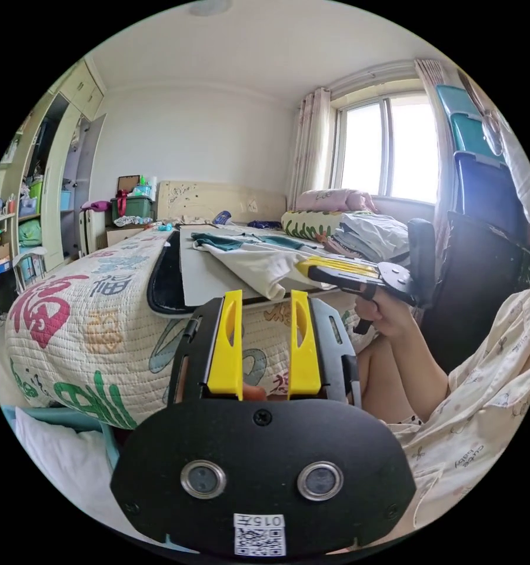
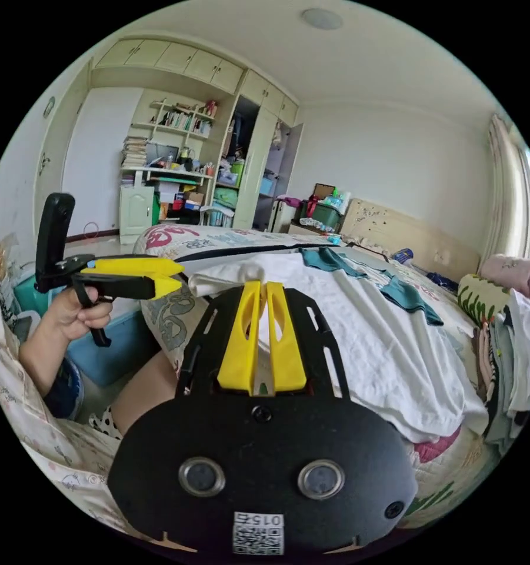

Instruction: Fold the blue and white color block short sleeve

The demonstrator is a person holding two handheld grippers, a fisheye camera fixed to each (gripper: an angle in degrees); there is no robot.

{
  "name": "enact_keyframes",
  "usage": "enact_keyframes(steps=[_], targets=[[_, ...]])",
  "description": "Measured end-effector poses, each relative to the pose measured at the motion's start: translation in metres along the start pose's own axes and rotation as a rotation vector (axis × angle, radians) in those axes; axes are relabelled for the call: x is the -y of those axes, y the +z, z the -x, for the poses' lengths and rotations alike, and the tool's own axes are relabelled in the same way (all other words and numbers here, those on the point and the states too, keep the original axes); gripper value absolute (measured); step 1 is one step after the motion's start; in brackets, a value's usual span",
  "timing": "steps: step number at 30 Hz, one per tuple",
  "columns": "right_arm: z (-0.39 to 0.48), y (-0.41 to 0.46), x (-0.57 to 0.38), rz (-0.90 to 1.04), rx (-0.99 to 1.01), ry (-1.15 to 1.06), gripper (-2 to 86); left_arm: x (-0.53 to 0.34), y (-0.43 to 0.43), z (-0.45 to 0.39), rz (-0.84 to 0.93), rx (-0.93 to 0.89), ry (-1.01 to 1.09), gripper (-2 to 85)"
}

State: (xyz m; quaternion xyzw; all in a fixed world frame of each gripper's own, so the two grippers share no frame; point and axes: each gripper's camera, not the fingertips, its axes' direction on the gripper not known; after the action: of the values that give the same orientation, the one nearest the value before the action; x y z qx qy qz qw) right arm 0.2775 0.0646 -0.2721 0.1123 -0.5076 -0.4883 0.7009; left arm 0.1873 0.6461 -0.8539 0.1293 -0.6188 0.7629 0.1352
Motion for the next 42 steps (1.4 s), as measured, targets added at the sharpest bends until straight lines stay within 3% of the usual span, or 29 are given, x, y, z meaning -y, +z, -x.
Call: enact_keyframes(steps=[4, 10, 14, 19, 23, 26, 27, 30, 33, 39, 42], targets=[[-0.067, -0.042, -0.003, -0.105, 0.053, 0.246, 0.3, 0.038, -0.016, -0.062, 0.011, 0.028, 0.091, 13.2], [-0.13, -0.074, -0.014, -0.136, 0.053, 0.425, 0.3, 0.089, -0.035, -0.157, 0.039, 0.069, 0.218, 13.0], [-0.144, -0.081, -0.01, -0.123, 0.091, 0.426, 0.7, 0.107, -0.061, -0.206, 0.052, 0.139, 0.319, 11.8], [-0.148, -0.089, 0.012, -0.128, 0.128, 0.381, 2.2, 0.143, -0.118, -0.25, -0.007, 0.218, 0.446, 3.2], [-0.148, -0.117, 0.028, -0.176, 0.133, 0.29, 6.7, 0.167, -0.176, -0.24, -0.051, 0.351, 0.428, 1.3], [-0.165, -0.152, 0.043, -0.103, -0.028, 0.179, 10.2, 0.183, -0.251, -0.203, -0.107, 0.635, 0.375, 0.7], [-0.179, -0.165, 0.046, -0.082, -0.115, 0.18, 10.4, 0.188, -0.284, -0.182, -0.116, 0.642, 0.356, 0.5], [-0.223, -0.185, 0.05, -0.003, -0.29, 0.258, 10.7, 0.195, -0.344, -0.138, -0.093, 0.44, 0.279, 0.1], [-0.253, -0.184, 0.051, 0.099, -0.385, 0.334, 11.1, 0.188, -0.352, -0.143, -0.04, 0.454, 0.305, 0.0], [-0.276, -0.145, 0.054, 0.258, -0.396, 0.406, 11.2, 0.179, -0.355, -0.151, -0.03, 0.496, 0.318, -0.1], [-0.27, -0.15, 0.067, 0.217, -0.326, 0.406, 1.5, 0.178, -0.362, -0.145, -0.041, 0.468, 0.305, -0.1]])
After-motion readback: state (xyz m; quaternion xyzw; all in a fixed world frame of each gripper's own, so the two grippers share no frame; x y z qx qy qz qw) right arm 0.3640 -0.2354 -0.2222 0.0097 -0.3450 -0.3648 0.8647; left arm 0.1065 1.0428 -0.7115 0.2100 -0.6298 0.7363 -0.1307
